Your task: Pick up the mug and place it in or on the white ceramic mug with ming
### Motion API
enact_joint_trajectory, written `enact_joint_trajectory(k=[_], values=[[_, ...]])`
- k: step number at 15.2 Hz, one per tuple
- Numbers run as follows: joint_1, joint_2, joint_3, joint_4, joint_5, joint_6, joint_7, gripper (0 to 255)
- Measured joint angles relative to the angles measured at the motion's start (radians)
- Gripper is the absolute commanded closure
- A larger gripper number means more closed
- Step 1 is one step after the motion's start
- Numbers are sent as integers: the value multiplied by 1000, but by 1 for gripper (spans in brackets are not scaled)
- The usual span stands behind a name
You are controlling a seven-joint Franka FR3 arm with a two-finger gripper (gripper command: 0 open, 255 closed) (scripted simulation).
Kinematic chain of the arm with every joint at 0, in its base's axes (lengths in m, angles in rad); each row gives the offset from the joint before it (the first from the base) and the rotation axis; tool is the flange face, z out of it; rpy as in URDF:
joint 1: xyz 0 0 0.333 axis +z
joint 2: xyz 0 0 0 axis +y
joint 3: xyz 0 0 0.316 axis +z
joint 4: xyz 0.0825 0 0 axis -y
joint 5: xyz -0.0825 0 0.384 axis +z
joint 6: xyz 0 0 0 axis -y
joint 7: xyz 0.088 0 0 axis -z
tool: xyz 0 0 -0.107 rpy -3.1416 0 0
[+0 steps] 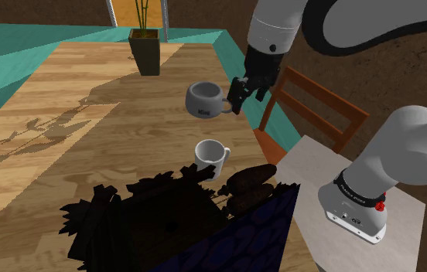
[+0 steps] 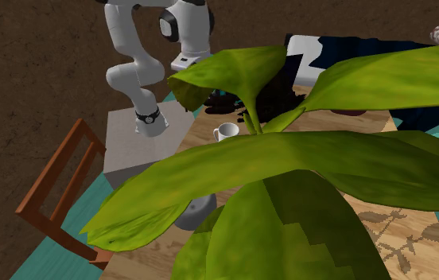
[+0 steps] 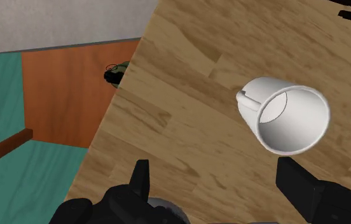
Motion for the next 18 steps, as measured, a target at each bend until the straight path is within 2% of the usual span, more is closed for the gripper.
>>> enact_joint_trajectory(k=[6,11,14,18], values=[[-3,175,128,53,-20,101,139,0],[-14,370,241,138,-103,175,296,0],[-13,476,283,192,-171,197,383,0],[-9,533,295,187,-214,243,429,0]])
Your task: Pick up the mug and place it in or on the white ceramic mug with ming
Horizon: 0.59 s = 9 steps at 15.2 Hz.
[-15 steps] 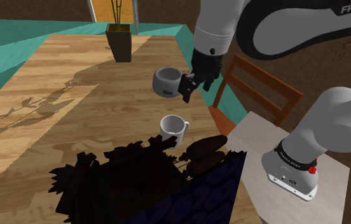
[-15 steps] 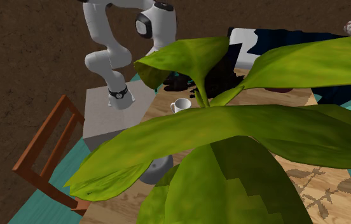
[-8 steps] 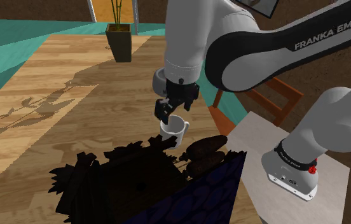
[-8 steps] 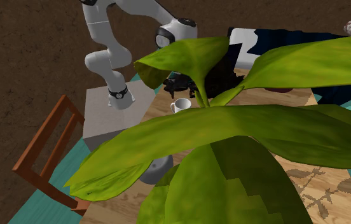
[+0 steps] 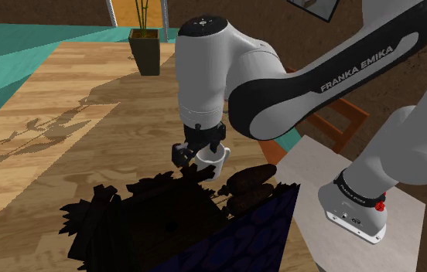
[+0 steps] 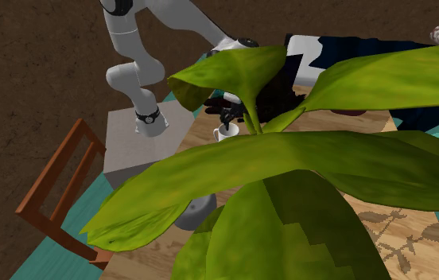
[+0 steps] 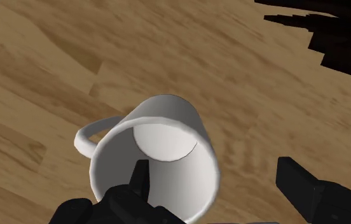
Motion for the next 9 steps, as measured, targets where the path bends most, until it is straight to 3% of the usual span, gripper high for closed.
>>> enact_joint_trajectory(k=[9], values=[[0,44,0,-27,-40,60,29,0]])
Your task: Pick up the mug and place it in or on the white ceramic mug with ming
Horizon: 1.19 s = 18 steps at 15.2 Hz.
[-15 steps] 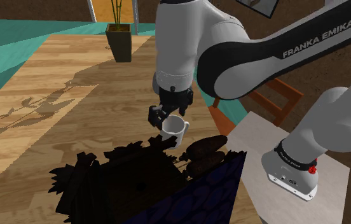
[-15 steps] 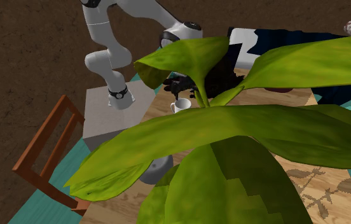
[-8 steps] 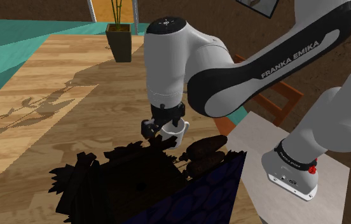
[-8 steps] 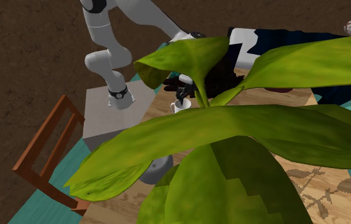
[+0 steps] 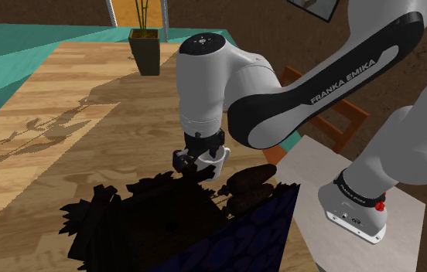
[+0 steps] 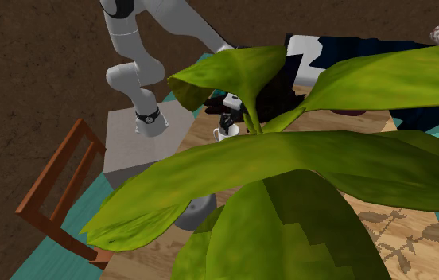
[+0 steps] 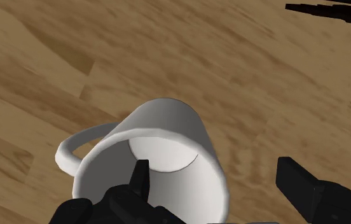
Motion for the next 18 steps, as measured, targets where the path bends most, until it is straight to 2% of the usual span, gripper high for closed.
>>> enact_joint_trajectory(k=[1,2,12,18], values=[[0,0,0,0,0,0,0,0],[0,0,0,0,0,0,0,255],[0,0,0,0,0,0,0,255],[-3,-45,-2,29,40,-61,-34,255]])
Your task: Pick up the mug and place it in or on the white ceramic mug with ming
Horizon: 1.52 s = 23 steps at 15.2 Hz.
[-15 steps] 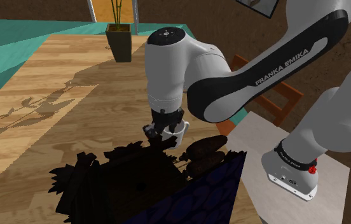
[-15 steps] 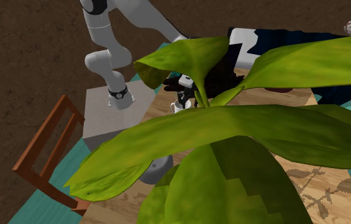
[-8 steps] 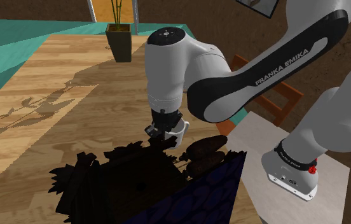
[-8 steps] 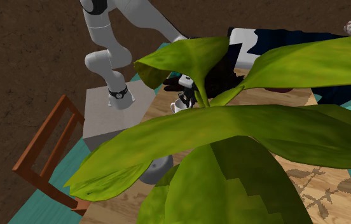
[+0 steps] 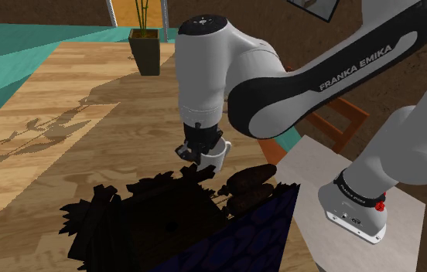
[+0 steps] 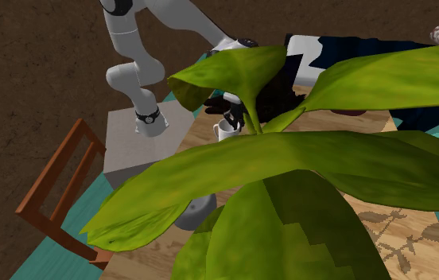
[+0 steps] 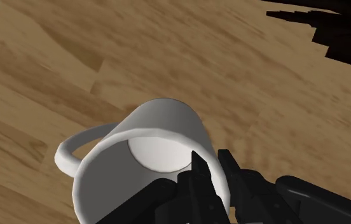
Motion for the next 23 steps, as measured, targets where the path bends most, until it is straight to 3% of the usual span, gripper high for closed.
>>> enact_joint_trajectory(k=[23], values=[[0,-134,-28,204,96,-307,-85,255]])
